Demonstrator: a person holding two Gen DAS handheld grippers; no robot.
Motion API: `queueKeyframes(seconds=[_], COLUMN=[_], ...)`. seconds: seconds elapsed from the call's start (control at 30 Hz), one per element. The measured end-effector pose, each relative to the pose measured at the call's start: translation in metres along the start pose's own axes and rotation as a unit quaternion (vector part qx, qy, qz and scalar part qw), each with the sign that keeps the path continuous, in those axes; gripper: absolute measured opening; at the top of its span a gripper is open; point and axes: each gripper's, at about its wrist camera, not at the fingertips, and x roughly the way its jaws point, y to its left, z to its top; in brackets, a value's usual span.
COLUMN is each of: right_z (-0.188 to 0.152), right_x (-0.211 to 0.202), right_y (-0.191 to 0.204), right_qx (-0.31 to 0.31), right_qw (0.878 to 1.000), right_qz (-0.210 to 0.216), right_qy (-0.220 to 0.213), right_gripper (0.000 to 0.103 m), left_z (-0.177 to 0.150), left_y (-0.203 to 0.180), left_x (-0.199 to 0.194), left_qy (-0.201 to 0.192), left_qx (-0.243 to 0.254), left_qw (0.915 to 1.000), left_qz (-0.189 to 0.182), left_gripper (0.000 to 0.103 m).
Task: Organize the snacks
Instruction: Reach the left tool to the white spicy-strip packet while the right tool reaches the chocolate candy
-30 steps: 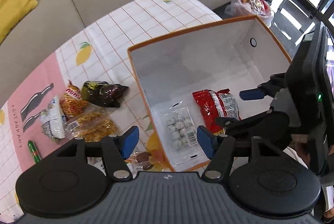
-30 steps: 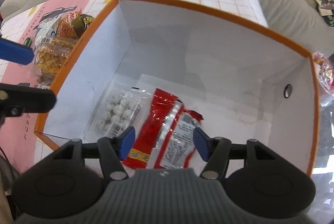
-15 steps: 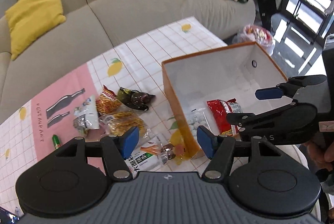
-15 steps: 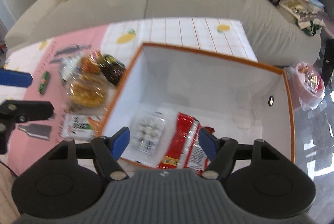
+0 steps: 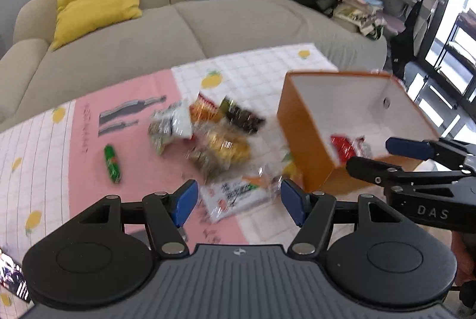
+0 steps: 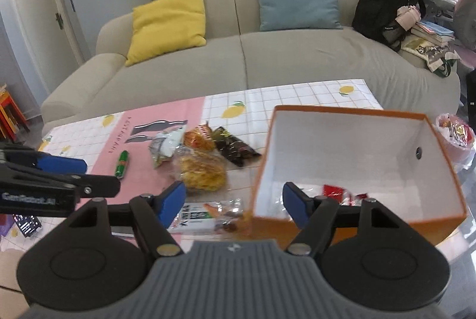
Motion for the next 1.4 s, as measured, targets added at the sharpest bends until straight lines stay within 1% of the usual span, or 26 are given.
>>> queueKeyframes(seconds=[0.07, 0.17, 0.23, 0.3, 0.4, 0.53, 0.63, 0.8, 0.9, 0.97, 1.07, 1.17, 1.2, 1.27, 1.33, 1.37, 1.4], right_z=[-0.014, -0.030, -0.036, -0.040, -0.045, -0.052, -0.057, -0.058, -0.063, -0.069, -0.080, -0.084, -0.086, -0.089, -0.092, -0.094, -0.095], right_x=[0.003, 0.013, 0.022, 0.033, 0.052, 0.076, 0.093, 0.119, 0.131, 0.135, 0.139, 0.143, 0.145, 0.148, 0.150, 0.152, 0.153], right_y=[0.011, 0.024, 0.027, 0.030, 0.037, 0.045, 0.051, 0.057, 0.061, 0.066, 0.072, 0.072, 0.072, 0.074, 0.076, 0.077, 0.077], right_qx=[-0.020, -0.058, -0.069, -0.075, -0.090, -0.120, -0.152, -0.207, -0.248, -0.285, -0.329, -0.336, -0.340, -0.347, -0.347, -0.349, -0.350], right_qw=[1.000, 0.998, 0.998, 0.997, 0.996, 0.992, 0.987, 0.976, 0.966, 0.956, 0.942, 0.938, 0.937, 0.934, 0.933, 0.932, 0.931], right_qz=[-0.009, -0.015, -0.013, -0.013, -0.016, -0.027, -0.034, -0.045, -0.056, -0.058, -0.060, -0.064, -0.067, -0.074, -0.083, -0.088, -0.093], right_qy=[-0.007, -0.005, 0.002, 0.011, 0.025, 0.039, 0.046, 0.052, 0.050, 0.041, 0.039, 0.047, 0.047, 0.049, 0.051, 0.048, 0.046], right_gripper=[0.064, 0.061, 0.054, 0.052, 0.048, 0.046, 0.046, 0.046, 0.047, 0.049, 0.051, 0.051, 0.051, 0.051, 0.051, 0.051, 0.051], left_z=[-0.011, -0.021, -0.026, -0.029, -0.028, -0.025, -0.024, -0.021, -0.021, -0.021, -0.020, -0.019, -0.019, -0.018, -0.016, -0.016, -0.016], left_y=[0.003, 0.008, 0.010, 0.013, 0.015, 0.020, 0.022, 0.026, 0.027, 0.028, 0.030, 0.030, 0.030, 0.032, 0.037, 0.038, 0.038], left_x=[0.005, 0.019, 0.028, 0.039, 0.055, 0.082, 0.104, 0.139, 0.156, 0.167, 0.180, 0.191, 0.194, 0.199, 0.203, 0.204, 0.204], left_qy=[0.006, 0.020, 0.029, 0.038, 0.052, 0.067, 0.082, 0.109, 0.124, 0.129, 0.135, 0.137, 0.137, 0.134, 0.134, 0.131, 0.129], left_qx=[0.012, 0.033, 0.051, 0.073, 0.107, 0.149, 0.189, 0.238, 0.270, 0.290, 0.308, 0.324, 0.329, 0.331, 0.314, 0.306, 0.304], left_qw=[0.9999, 0.9992, 0.9980, 0.9961, 0.9924, 0.9857, 0.9769, 0.9614, 0.9489, 0.9409, 0.9329, 0.9254, 0.9238, 0.9225, 0.9269, 0.9301, 0.9312], left_qz=[-0.002, -0.013, -0.023, -0.032, -0.032, -0.043, -0.056, -0.085, -0.107, -0.119, -0.128, -0.140, -0.140, -0.146, -0.157, -0.156, -0.154], left_gripper=[0.075, 0.075, 0.075, 0.075, 0.075, 0.075, 0.076, 0.080, 0.081, 0.081, 0.081, 0.082, 0.083, 0.089, 0.091, 0.091, 0.091])
